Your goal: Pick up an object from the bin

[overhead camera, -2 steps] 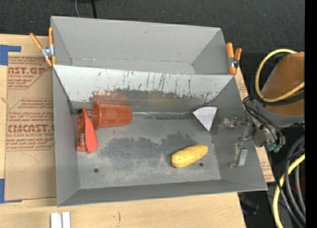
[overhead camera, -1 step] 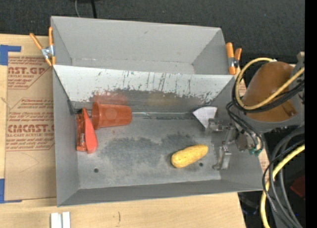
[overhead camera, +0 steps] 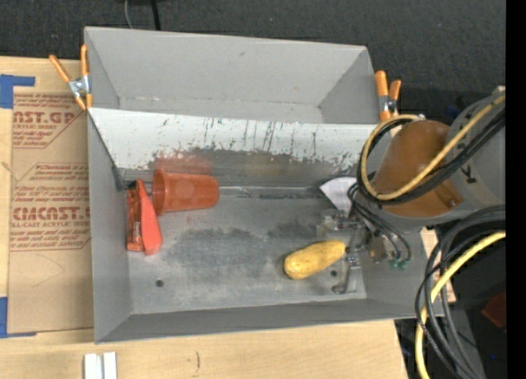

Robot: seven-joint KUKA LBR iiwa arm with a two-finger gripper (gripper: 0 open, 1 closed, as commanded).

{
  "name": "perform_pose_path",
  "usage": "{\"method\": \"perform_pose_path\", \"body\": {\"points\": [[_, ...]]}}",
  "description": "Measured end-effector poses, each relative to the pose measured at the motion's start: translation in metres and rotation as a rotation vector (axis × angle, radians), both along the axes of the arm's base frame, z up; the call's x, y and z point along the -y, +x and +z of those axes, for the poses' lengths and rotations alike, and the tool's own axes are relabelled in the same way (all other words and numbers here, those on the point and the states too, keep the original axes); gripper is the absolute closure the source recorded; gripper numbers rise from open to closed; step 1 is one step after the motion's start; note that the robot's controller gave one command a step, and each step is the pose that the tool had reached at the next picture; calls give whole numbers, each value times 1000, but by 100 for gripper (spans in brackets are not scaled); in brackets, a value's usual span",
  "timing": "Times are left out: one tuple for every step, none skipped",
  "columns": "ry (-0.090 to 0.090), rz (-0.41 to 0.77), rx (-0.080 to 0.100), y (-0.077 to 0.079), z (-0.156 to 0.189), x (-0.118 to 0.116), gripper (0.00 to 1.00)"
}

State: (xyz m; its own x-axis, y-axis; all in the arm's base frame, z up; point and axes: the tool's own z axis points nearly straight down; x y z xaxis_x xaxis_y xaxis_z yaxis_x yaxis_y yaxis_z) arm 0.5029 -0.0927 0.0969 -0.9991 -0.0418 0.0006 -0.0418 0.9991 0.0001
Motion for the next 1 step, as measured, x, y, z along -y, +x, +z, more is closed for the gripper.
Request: {"method": "perform_pose_path", "body": {"points": [[-1,-173,7,-1,-16,-47,100]]}}
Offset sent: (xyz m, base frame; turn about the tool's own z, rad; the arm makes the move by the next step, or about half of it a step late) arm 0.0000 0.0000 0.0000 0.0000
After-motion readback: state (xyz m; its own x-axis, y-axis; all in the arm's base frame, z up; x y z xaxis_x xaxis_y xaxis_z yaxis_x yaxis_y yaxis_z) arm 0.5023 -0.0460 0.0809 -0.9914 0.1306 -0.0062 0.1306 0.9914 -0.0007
